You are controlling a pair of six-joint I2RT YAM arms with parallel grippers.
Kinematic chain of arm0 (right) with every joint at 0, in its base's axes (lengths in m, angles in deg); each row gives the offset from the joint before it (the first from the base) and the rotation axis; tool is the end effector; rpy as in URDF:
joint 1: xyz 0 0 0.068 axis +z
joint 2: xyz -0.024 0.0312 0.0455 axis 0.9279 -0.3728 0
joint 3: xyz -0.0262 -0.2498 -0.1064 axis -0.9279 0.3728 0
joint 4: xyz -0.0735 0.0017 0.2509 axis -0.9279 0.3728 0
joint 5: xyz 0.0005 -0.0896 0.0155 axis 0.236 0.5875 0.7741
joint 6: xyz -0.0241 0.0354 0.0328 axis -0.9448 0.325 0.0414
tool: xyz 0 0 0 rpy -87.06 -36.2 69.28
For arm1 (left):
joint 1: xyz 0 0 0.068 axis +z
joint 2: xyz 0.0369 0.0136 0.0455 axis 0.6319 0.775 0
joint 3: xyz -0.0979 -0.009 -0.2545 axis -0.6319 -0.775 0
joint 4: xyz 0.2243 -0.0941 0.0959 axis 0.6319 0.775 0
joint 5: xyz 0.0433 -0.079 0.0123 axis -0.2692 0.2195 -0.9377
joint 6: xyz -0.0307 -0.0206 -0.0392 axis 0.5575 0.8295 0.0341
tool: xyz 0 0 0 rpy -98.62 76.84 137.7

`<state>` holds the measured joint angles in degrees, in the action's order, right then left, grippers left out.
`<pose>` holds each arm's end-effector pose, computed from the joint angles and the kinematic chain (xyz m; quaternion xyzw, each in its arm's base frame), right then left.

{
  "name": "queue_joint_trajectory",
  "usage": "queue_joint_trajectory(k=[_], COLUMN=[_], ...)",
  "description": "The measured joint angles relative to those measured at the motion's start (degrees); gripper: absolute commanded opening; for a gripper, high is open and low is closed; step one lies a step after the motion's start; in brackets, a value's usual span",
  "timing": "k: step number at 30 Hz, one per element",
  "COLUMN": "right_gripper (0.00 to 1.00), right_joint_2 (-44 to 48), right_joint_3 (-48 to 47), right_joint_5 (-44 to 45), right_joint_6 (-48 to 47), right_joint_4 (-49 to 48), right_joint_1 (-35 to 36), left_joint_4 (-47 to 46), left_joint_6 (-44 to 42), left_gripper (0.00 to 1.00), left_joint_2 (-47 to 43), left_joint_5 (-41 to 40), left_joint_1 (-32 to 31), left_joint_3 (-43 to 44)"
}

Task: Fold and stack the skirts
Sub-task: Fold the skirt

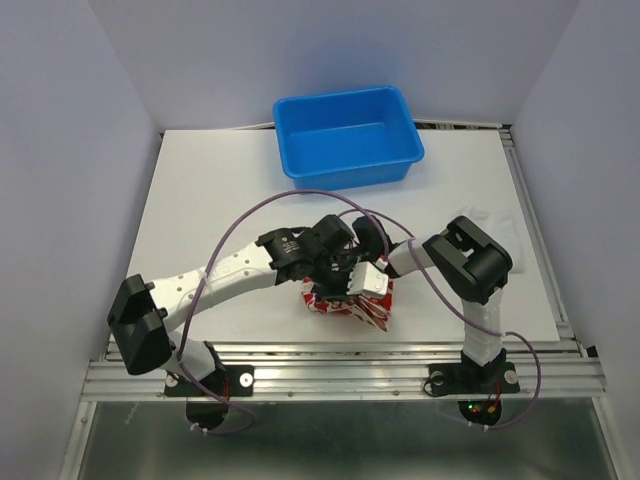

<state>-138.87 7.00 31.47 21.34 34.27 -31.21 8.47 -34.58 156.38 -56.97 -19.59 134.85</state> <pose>0.2761 0.2438 0.0993 -0.2036 0.8010 0.5599 0.0585 0.1425 -0.2667 0.2971 0.7544 0.5221 -0.2690 0.2932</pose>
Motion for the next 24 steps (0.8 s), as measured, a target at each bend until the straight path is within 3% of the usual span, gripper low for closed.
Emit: queue_joint_trajectory(k=[5, 9, 14, 18, 24], right_gripper=[0.7, 0.75, 0.73, 0.71, 0.65], right_joint_2=[2.4, 3.8, 4.3, 3.6, -2.6], right_joint_3=[-4.6, -13.0, -24.3, -27.4, -27.4], right_joint_5=[1.9, 3.9, 6.2, 10.9, 14.4], right_joint_6=[-4.3, -10.9, -21.8, -28.5, -34.3], right_joint_4=[8.3, 18.3, 31.2, 35.7, 40.4], right_joint_1=[1.4, -2.1, -10.7, -16.2, -16.9], left_joint_4=[1.5, 3.2, 4.4, 5.1, 7.3], left_joint_6=[-1.0, -1.7, -2.0, -2.1, -2.3], left_gripper=[0.0, 0.0, 0.0, 0.0, 0.0], left_joint_2=[1.2, 1.9, 1.9, 2.1, 3.8], left_joint_5=[1.1, 2.7, 4.7, 5.7, 6.3], left_joint_1=[1.0, 1.0, 1.0, 1.0, 1.0], left_joint_3=[0.6, 0.5, 0.5, 0.5, 1.3])
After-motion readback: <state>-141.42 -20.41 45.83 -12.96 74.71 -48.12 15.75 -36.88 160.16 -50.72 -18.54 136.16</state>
